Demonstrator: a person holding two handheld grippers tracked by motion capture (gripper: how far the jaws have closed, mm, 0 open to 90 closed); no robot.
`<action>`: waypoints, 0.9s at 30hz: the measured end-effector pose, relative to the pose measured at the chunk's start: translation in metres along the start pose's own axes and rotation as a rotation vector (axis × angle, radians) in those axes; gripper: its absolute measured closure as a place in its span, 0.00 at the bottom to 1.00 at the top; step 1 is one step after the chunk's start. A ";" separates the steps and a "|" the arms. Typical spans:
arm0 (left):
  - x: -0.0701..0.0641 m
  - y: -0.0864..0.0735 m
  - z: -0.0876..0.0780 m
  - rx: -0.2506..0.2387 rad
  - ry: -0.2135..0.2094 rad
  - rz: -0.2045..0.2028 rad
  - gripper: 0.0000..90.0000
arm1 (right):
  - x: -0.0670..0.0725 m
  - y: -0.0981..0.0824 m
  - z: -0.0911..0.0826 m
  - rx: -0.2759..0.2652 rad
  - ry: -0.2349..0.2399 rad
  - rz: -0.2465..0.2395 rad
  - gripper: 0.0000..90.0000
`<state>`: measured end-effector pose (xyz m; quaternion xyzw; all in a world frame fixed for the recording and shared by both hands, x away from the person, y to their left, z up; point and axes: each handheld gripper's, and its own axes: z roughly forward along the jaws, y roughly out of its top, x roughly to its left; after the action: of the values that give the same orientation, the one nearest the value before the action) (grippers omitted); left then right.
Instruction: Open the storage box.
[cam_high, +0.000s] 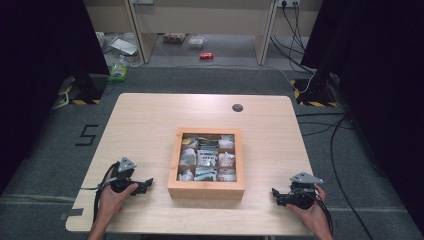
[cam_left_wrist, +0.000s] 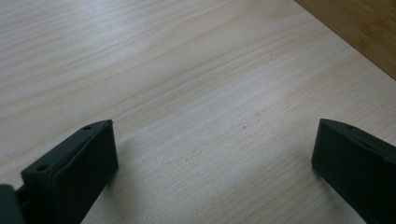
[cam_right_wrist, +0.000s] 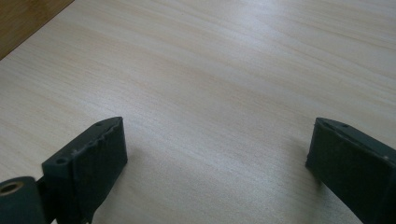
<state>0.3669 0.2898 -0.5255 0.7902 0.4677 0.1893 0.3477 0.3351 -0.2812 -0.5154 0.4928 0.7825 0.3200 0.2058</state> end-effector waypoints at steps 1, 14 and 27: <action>0.000 0.000 0.000 0.000 0.000 0.000 0.00 | 0.000 0.000 0.000 0.000 0.000 0.000 0.06; 0.000 0.000 0.000 0.000 0.000 0.000 0.00 | 0.000 0.000 0.000 0.000 -0.003 0.008 0.06; 0.000 0.000 0.000 0.001 0.000 0.000 0.00 | 0.004 0.006 -0.008 -0.038 0.018 0.010 0.19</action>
<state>0.3669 0.2899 -0.5254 0.7905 0.4678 0.1892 0.3472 0.3321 -0.2780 -0.5049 0.4899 0.7755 0.3405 0.2065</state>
